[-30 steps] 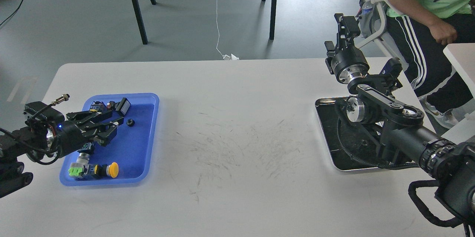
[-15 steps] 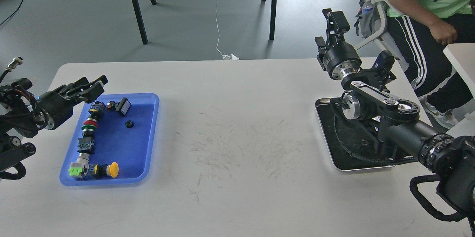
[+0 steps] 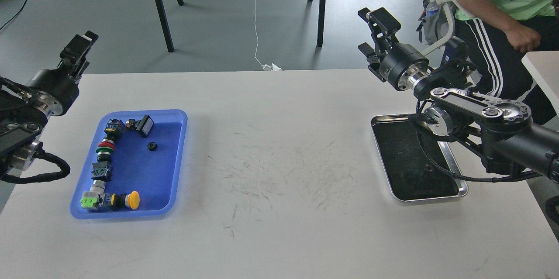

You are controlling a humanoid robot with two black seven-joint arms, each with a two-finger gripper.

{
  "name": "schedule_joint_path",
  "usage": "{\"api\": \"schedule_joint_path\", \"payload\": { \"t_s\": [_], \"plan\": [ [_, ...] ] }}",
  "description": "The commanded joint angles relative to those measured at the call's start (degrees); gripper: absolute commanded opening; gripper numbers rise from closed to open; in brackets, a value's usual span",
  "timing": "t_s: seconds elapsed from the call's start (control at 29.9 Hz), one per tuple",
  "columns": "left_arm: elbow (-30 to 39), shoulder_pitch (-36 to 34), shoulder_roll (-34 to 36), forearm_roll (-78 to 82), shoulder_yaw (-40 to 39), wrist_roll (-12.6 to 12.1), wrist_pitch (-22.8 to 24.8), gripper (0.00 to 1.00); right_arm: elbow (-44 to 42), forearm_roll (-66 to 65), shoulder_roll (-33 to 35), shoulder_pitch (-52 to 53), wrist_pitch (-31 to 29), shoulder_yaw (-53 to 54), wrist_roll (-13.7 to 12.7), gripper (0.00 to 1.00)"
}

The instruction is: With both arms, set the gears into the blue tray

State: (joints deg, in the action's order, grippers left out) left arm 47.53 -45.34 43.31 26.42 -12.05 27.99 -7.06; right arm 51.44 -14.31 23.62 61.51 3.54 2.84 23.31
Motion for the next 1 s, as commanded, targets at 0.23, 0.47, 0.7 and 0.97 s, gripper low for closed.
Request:
{"api": "schedule_joint_path", "payload": {
  "t_s": [0.23,0.47,0.7,0.97],
  "plan": [
    [-3.9,0.1,-3.4,-8.0,-2.5,0.0,7.2,0.99,12.8,-2.6,10.1,17.6,-13.5,-30.6,-1.5,0.98],
    [-10.7,0.4,-7.9,-16.9,-4.9,0.0,18.9,0.99,14.8,-13.9,11.2,25.5,-19.6,-39.5,-0.9,0.98],
    [-11.0,0.4,-9.6,-21.0,-6.4,0.0,24.6,0.99,16.0,-37.7,12.9,28.0,-21.9,-39.2,-0.5,0.98],
    [-10.6,-0.5,-10.8,-22.0,-6.9,0.0,29.7,0.99,19.1,-56.6,12.9,29.5,-25.0,-38.9,2.5,0.98]
  ]
}}
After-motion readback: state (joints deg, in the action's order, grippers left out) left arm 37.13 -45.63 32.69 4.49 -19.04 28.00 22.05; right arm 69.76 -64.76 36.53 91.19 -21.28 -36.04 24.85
